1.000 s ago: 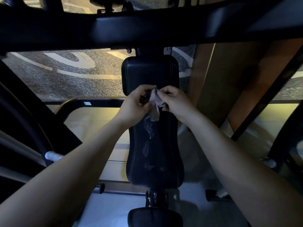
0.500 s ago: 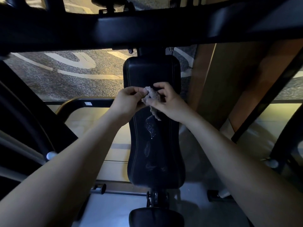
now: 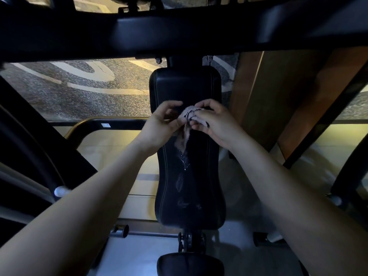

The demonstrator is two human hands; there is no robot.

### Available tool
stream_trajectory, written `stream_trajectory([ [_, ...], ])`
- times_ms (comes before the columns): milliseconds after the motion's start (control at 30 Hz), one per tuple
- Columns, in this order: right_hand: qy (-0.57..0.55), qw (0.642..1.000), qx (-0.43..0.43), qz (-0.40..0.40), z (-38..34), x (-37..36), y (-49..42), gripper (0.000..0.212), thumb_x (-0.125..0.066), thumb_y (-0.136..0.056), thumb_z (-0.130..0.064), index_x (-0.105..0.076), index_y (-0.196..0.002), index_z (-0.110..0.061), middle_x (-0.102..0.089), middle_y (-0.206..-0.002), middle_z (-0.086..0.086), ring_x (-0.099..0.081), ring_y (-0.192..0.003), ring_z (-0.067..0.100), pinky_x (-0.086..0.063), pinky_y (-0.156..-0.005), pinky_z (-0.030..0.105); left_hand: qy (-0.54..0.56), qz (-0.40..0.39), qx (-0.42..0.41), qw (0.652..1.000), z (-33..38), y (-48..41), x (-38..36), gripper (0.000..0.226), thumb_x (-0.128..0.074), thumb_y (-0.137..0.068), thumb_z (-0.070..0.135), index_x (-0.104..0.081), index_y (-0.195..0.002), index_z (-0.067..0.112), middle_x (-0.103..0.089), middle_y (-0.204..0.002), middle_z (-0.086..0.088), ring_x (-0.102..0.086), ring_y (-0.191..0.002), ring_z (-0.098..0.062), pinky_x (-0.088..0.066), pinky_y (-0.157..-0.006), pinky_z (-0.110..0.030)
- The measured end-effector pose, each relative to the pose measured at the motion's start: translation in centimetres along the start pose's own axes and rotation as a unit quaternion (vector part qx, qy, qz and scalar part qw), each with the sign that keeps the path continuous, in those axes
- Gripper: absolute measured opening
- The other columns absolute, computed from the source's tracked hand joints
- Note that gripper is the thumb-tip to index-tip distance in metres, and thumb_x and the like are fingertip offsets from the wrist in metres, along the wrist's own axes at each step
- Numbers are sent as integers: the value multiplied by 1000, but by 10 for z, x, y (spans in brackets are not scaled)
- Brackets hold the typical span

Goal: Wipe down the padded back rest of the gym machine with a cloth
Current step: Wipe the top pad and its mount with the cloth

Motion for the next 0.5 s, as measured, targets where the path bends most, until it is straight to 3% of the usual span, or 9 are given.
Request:
stream_trajectory([
  [67,-14,1000,-3,-3,0,0,-4,9,-53,-102,-2,-61,-103,-7,-67,-96,13,-68,-85,21,-58,-77,33,-12,-43,-15,999,0,-3,-9,49,-70,-94,6,-56,-137,24,-65,-116,2,-69,-106,-19,-59,-91,-36],
  [133,20,1000,-11,9,3,3,-9,11,-53,-103,-8,-63,-105,-6,-66,-97,16,-65,-89,26,-55,-78,35,-96,-45,-50,993,-1,-10,-13,54,-75,-90,8,-58,-138,25,-68,-120,7,-67,-112,-10,-55,-98,-31],
  [267,97,994,14,50,0,13,-16,8,-58,-101,-11,-66,-103,-10,-69,-106,13,-70,-96,23,-57,-77,29,-186,13,-85,979,1,-28,-16,32,-75,-89,9,-69,-115,28,-72,-107,10,-67,-95,2,-55,-85,-20],
  [367,202,964,122,121,-27,17,-22,8,-58,-99,-5,-62,-106,-4,-63,-97,6,-66,-82,-6,-49,-67,9,-269,100,-157,945,26,-48,-15,34,-72,-87,4,-72,-113,25,-62,-116,3,-64,-98,-8,-47,-79,-5],
  [400,244,945,163,144,-37,17,-25,7,-59,-99,-7,-63,-104,-6,-63,-91,1,-62,-76,-8,-46,-64,8,-285,119,-191,932,37,-56,-17,36,-70,-86,1,-73,-116,20,-59,-117,3,-63,-101,-11,-48,-81,-7],
  [500,350,888,228,193,-52,23,-44,5,-60,-96,-16,-63,-93,-20,-63,-83,-3,-59,-72,8,-43,-58,23,-337,124,-260,896,52,-78,-30,40,-61,-89,-1,-70,-125,12,-57,-126,-2,-60,-113,-19,-52,-92,-23],
])
Point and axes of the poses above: each hand's wrist, its own y-axis away from the middle knuckle, its own x-axis out of the back of the hand, z = x × y, the point moved 4 cm from there along -y, towards the middle knuckle
